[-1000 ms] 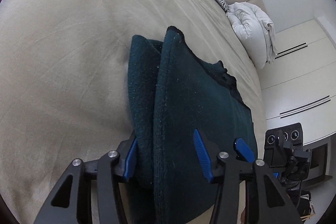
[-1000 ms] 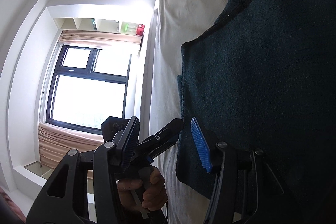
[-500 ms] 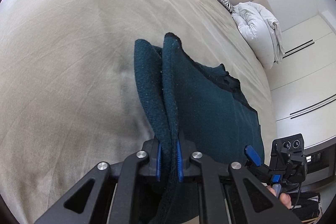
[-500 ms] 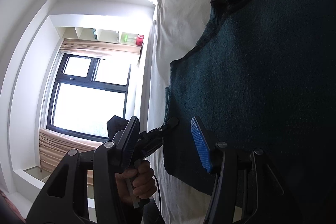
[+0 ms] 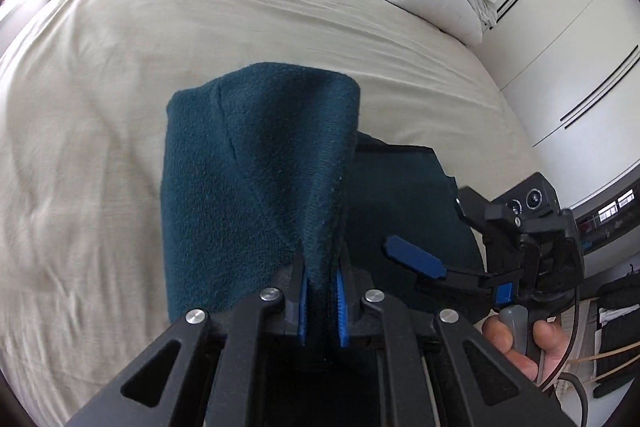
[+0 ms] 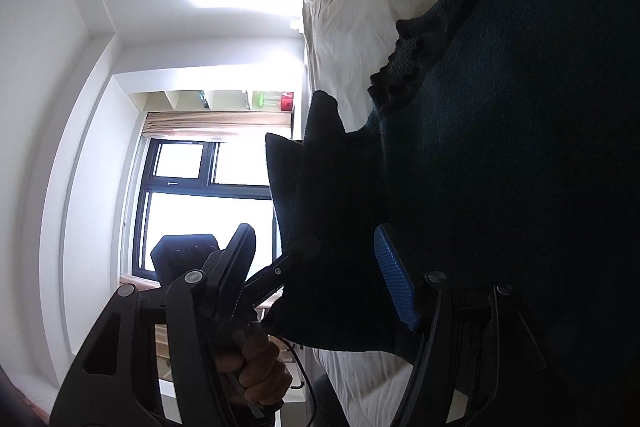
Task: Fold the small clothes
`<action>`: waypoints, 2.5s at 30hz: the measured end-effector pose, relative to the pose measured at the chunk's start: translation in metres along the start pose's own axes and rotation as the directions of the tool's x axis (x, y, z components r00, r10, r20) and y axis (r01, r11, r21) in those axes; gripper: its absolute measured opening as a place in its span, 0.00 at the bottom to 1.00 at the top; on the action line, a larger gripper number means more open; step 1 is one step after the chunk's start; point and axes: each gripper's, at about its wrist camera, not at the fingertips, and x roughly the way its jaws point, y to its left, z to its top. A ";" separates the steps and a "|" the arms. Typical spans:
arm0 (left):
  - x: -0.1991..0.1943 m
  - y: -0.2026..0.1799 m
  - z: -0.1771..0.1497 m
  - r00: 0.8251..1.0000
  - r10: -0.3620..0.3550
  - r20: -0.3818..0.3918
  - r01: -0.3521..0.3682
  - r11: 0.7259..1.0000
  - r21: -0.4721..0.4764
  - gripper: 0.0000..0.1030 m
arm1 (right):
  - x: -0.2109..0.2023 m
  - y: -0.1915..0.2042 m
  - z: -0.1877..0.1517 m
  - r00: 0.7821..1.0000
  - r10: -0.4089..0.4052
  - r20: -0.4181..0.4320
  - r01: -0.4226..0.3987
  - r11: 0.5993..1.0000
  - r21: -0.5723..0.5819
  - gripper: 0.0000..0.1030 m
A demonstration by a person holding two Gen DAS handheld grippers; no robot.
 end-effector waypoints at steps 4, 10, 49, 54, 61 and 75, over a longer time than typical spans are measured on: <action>0.031 -0.046 -0.016 1.000 0.003 -0.024 -0.001 0.998 0.067 0.11 | -0.020 -0.020 0.025 1.000 0.029 -0.003 -0.029 0.997 0.072 0.68; 0.044 -0.060 -0.028 1.000 -0.005 -0.007 0.006 0.996 0.089 0.12 | -0.035 -0.035 0.046 0.999 0.003 -0.049 0.001 0.997 0.080 0.67; -0.003 -0.030 -0.037 0.988 0.111 0.111 -0.133 0.967 0.216 0.44 | -0.052 0.026 0.068 0.869 -0.488 -0.083 0.477 0.871 -0.119 0.10; 0.010 -0.044 -0.025 0.986 0.092 0.137 -0.124 0.962 0.245 0.44 | -0.092 0.035 0.087 0.851 -0.523 -0.043 0.516 0.849 -0.115 0.10; 0.056 -0.057 -0.029 0.986 0.111 0.122 -0.143 0.945 0.294 0.44 | -0.124 0.013 0.100 0.810 -0.586 -0.030 0.584 0.810 -0.058 0.10; 0.062 -0.052 -0.036 0.988 0.083 0.132 -0.120 0.945 0.303 0.54 | -0.154 0.061 0.053 0.832 -0.532 0.158 0.551 0.825 -0.124 0.58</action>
